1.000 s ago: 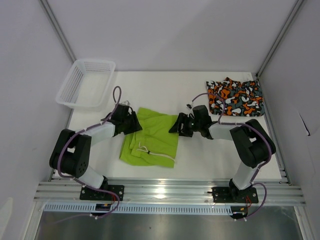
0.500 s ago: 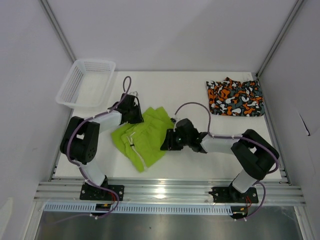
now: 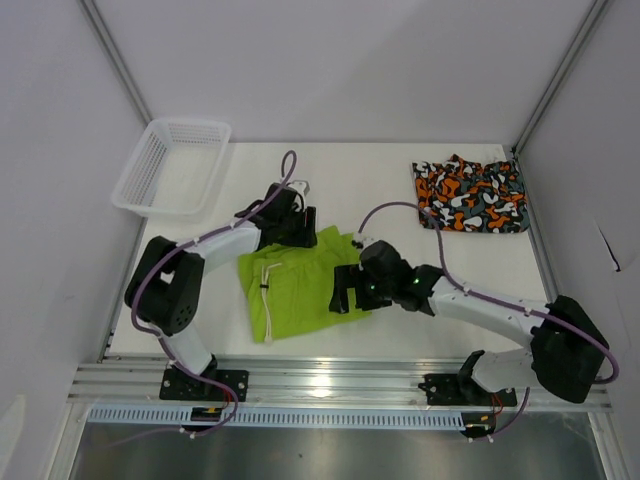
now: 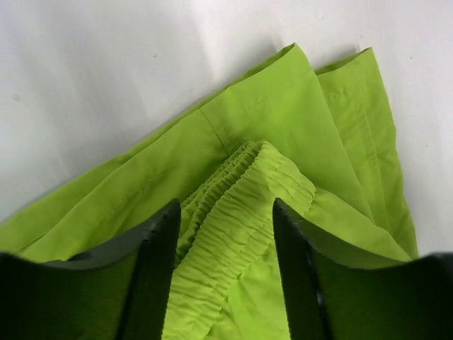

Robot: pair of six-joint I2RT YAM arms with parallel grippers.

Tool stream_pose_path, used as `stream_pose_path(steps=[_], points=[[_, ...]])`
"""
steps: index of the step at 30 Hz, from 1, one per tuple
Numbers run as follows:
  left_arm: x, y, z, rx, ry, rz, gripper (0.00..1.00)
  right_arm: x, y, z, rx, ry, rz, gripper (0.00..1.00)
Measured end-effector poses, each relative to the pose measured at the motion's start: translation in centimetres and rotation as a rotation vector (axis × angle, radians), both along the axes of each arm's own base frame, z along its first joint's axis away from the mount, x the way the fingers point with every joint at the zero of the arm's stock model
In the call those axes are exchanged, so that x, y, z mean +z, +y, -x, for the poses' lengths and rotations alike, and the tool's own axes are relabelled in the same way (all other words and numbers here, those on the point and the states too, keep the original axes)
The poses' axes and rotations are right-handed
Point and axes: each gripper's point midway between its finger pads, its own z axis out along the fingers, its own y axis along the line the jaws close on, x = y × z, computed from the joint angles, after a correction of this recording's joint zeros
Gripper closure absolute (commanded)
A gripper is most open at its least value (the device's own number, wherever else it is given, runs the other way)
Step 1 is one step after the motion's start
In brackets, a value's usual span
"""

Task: Fold and stack the shorts
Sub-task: Fold the shorts

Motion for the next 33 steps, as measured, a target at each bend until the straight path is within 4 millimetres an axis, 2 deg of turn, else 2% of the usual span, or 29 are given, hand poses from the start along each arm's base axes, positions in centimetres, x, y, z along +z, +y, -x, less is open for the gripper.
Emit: stream_pose_path(steps=[1, 2, 6, 10, 13, 16, 20, 23, 28, 33], points=[[0.4, 0.0, 0.0, 0.010, -0.001, 0.004, 0.30, 0.8, -0.7, -1.0, -0.021, -0.018, -0.006, 0.01], [1.0, 0.2, 0.0, 0.021, -0.006, 0.010, 0.21, 1.6, -1.3, -2.0, -0.042, -0.033, -0.008, 0.00], [4.4, 0.7, 0.4, 0.064, -0.049, 0.045, 0.07, 3.2, -3.7, -5.6, -0.096, -0.068, -0.009, 0.00], [8.7, 2.0, 1.1, 0.132, -0.121, 0.090, 0.01, 2.4, -5.5, -7.9, -0.110, -0.049, 0.011, 0.01], [10.5, 3.7, 2.4, 0.199, -0.149, 0.120, 0.01, 0.7, -5.9, -9.6, -0.099, -0.009, 0.036, 0.00], [9.4, 6.0, 4.1, 0.267, -0.122, 0.125, 0.01, -1.2, -5.8, -10.2, -0.077, 0.038, 0.043, 0.00], [5.8, 10.1, 6.6, 0.379, -0.046, 0.104, 0.01, -3.2, -5.2, -10.6, -0.043, 0.095, 0.009, 0.01], [4.0, 12.4, 8.4, 0.456, -0.010, 0.095, 0.01, -4.1, -4.4, -10.8, -0.014, 0.135, -0.042, 0.00], [2.8, 13.7, 9.7, 0.505, -0.019, 0.142, 0.01, -3.7, -3.0, -12.5, 0.016, 0.128, -0.123, 0.00], [-0.3, 15.4, 10.8, 0.574, 0.035, 0.201, 0.01, -3.6, -1.8, -13.6, 0.046, 0.134, -0.167, 0.01]])
